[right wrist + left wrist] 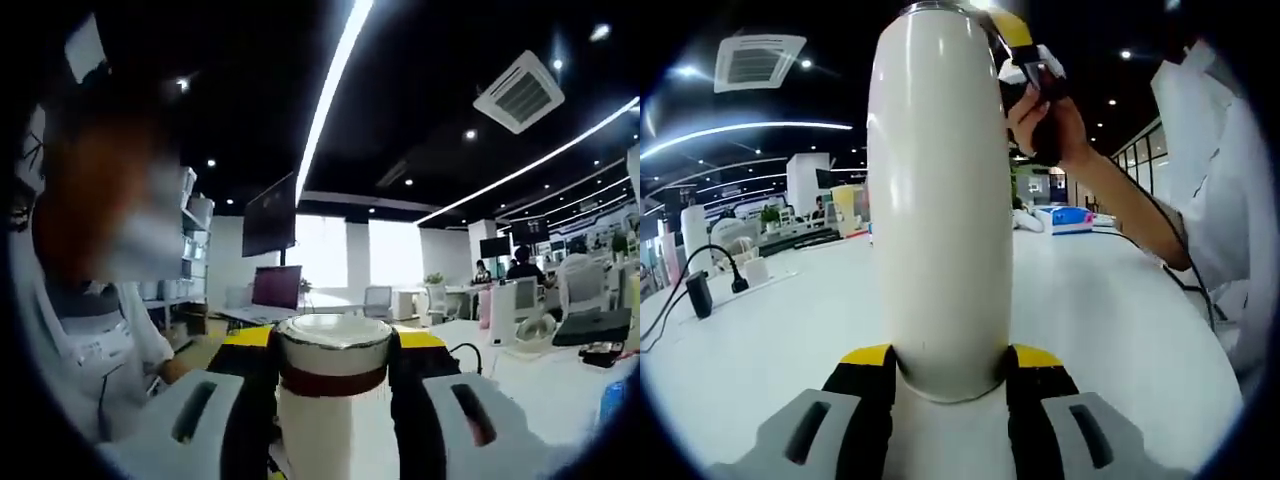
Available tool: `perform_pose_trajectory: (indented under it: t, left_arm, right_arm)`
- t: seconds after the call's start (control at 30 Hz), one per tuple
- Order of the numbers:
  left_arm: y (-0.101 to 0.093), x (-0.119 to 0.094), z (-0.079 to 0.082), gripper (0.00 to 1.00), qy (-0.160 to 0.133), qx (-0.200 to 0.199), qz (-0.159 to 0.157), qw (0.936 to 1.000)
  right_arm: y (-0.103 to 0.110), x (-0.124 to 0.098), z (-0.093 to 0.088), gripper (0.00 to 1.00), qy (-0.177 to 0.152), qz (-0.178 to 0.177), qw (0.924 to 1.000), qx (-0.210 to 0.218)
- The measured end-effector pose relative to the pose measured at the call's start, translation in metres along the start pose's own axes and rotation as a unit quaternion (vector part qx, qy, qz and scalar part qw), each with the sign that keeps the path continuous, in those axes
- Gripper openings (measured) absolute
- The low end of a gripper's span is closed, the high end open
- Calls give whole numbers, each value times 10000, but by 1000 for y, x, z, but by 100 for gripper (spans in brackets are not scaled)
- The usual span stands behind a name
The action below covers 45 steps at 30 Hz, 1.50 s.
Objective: Grasp the water cup twist off the cup lid place the cup lid on the table
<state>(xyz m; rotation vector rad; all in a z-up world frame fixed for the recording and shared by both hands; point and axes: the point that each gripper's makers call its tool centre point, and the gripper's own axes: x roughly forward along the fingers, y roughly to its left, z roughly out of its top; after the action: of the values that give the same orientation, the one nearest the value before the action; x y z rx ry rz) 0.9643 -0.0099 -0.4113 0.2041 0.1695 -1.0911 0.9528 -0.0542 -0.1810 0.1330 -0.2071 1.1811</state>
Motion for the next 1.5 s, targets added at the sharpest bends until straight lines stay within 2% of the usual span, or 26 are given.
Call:
perform_pose_trajectory:
  t: [0.17,0.27,0.57,0.77,0.93,1.03,1.2,1.5]
  left_arm:
    - [0,-1,0,45,-2,4,2,10000]
    - [-1,-1,0,45,-2,6,7,10000]
    - [-1,-2,0,45,-2,9,12,10000]
    - [0,-2,0,45,-2,12,13,10000]
    - [0,-2,0,45,0,16,13,10000]
    - [0,-2,0,45,1,20,12,10000]
    - [-1,-1,0,45,2,24,6,10000]
    - [-1,-1,0,45,4,30,1,10000]
  right_arm:
    - [-2,-17,0,45,23,-299,9995,-105]
    - [-4,-27,-8,45,155,-549,9981,-215]
    - [-17,-65,-49,45,608,-1283,9893,-325]
    - [-26,-89,-87,45,952,-1655,9814,-225]
    - [-31,-99,-120,45,1241,-1770,9762,-157]
    - [-36,-105,-133,45,1309,-1830,9744,-55]
    - [-35,-113,-157,45,1674,-1858,9682,3]
    - [-32,-120,-179,46,2091,-1844,9604,0]
